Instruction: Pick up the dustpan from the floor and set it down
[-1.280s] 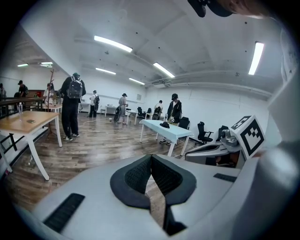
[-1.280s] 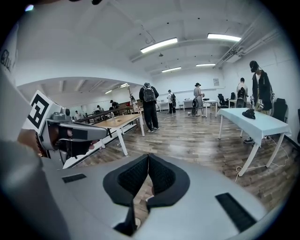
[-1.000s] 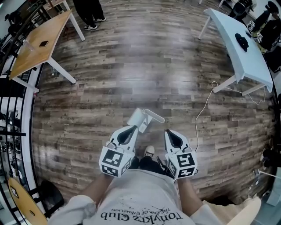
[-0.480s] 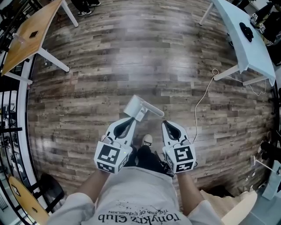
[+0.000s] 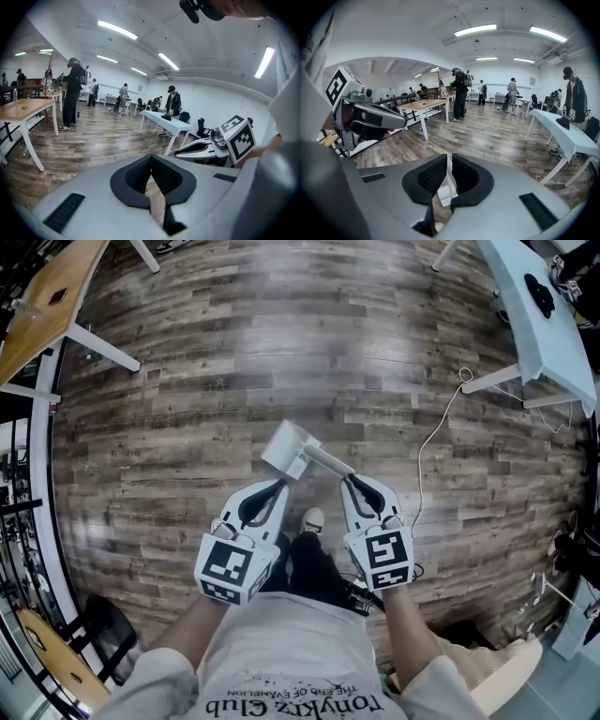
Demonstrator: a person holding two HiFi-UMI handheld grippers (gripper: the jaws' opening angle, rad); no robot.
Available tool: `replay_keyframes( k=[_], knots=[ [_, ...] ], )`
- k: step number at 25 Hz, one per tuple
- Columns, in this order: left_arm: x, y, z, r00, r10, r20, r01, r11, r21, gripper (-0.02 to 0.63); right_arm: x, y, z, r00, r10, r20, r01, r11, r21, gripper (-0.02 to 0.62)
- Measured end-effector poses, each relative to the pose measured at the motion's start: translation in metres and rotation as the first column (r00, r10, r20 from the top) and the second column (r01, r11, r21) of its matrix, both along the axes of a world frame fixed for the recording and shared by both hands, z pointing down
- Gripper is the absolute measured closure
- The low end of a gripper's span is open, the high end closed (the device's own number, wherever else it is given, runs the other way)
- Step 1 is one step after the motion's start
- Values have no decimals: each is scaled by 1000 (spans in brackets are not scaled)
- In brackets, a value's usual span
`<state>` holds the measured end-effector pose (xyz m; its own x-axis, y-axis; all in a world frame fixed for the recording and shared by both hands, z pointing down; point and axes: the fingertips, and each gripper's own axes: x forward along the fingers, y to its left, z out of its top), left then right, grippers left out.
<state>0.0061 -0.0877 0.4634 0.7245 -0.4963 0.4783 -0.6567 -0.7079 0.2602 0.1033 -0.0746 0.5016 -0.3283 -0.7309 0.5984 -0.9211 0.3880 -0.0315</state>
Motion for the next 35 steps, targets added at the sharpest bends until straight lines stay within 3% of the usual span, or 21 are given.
replay_keyframes(
  k=[1,3,13,27,35],
  knots=[
    [0,-1,2,1000,0,1,0,1000,-4,583,-2,-2,4,1000,-15,-1,15,1000,-8,560],
    [-2,-4,7,1000,-3,4,3,1000,-14,583,-7,-6,13,999,-46,-7,46,998,-31,470],
    [-15,-20,26,999,-25,20,26,998,-49,583,-18,-28,59,977,-203,-63,195,974,-118,370],
    [-17,-31,42,999,-40,28,42,996,-81,583,-26,-43,119,921,-372,-116,341,913,-225,357],
    [-22,-27,48,998,-48,34,51,994,-97,583,-35,-43,135,903,-415,-114,376,890,-259,359]
  ],
)
